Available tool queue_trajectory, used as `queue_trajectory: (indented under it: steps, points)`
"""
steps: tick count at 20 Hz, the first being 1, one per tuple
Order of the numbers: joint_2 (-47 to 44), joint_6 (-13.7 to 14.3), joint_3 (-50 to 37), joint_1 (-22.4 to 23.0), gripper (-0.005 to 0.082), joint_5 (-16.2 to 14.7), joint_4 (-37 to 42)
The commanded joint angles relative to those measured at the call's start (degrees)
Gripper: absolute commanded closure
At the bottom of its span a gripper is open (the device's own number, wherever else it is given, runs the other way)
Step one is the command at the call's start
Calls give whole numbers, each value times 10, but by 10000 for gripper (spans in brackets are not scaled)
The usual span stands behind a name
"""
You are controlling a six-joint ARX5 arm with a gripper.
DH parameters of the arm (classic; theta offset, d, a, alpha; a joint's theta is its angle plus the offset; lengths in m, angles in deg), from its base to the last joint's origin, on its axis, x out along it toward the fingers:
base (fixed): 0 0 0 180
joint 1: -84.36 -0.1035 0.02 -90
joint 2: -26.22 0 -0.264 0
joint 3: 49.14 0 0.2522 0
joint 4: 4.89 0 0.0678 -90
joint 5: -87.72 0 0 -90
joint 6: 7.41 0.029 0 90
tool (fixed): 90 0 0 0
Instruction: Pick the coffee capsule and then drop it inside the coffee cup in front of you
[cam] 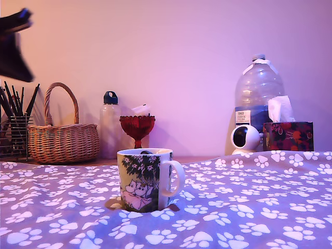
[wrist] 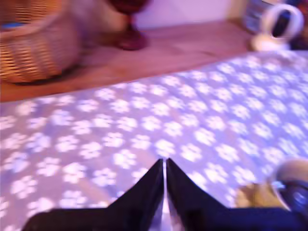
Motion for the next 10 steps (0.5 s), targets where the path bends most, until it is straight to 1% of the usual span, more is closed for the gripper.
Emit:
queue_trajectory:
  steps: [1, 3, 7, 10]
  points:
    - [19, -10, -38, -12, 793, -3, 29]
    - [41, -28, -76, -24, 793, -8, 60]
    - [88, -31, -158, -38, 793, -7, 118]
    - [134, -33, -208, -52, 793, -7, 128]
